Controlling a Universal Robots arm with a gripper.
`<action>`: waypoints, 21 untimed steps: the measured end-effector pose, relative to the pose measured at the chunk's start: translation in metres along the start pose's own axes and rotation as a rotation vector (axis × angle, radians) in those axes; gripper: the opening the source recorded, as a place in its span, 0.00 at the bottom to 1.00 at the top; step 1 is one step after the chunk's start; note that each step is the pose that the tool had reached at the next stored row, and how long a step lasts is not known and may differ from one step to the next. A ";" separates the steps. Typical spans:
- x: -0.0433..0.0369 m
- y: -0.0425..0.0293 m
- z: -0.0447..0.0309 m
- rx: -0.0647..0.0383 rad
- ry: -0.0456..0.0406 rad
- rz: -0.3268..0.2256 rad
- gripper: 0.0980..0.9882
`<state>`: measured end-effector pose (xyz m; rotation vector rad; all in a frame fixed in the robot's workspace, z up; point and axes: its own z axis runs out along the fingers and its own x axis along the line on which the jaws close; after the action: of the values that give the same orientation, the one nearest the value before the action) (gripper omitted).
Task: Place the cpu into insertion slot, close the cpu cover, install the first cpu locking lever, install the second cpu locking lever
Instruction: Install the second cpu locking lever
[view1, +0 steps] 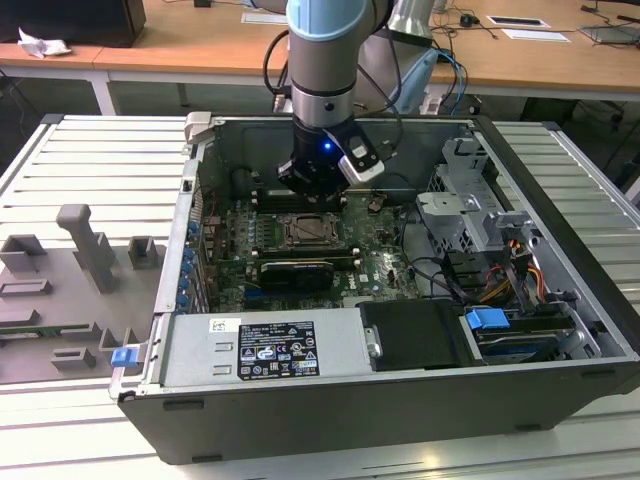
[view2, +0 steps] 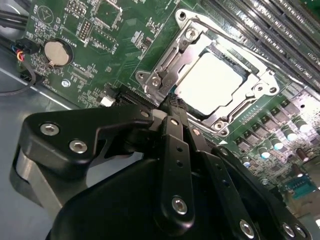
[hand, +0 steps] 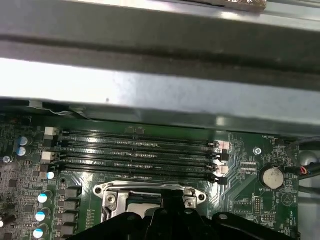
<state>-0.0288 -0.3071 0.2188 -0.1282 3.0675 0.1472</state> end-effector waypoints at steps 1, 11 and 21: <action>0.0000 -0.0002 -0.0014 0.000 0.0002 0.000 0.01; -0.0018 0.0006 -0.0270 0.075 0.0066 -0.005 0.01; 0.0029 -0.0435 -0.0253 0.027 0.0133 -0.001 0.01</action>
<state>-0.0296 -0.3530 0.2396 -0.1305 3.0812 0.1050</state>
